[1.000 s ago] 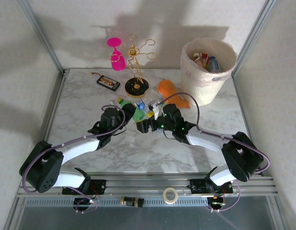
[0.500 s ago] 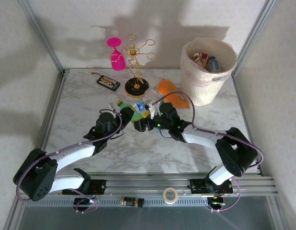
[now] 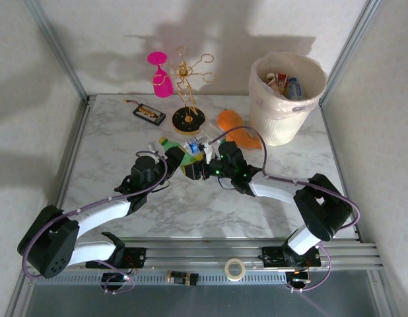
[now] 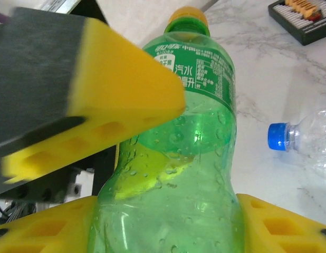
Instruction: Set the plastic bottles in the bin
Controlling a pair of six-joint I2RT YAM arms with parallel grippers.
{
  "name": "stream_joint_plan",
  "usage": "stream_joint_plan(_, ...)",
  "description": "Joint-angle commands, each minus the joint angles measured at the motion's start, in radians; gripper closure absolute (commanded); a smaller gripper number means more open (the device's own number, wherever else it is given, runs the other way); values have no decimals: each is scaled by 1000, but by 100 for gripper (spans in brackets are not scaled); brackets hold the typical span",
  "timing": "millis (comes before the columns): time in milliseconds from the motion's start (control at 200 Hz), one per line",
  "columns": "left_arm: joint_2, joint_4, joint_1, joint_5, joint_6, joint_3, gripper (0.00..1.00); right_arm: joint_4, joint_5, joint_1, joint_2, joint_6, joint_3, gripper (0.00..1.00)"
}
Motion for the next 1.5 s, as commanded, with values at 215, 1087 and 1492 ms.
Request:
stream_joint_plan(215, -70, -44, 19, 24, 45, 43, 0, -16, 117, -12, -62, -24, -4, 57)
stream_joint_plan(1087, 0, 64, 173, 49, -48, -95, 1, -547, 400, -480, -413, -172, 360, 57)
stream_joint_plan(1492, 76, -20, 112, 49, 77, -39, 0, -642, 515, -661, -152, -208, 716, 59)
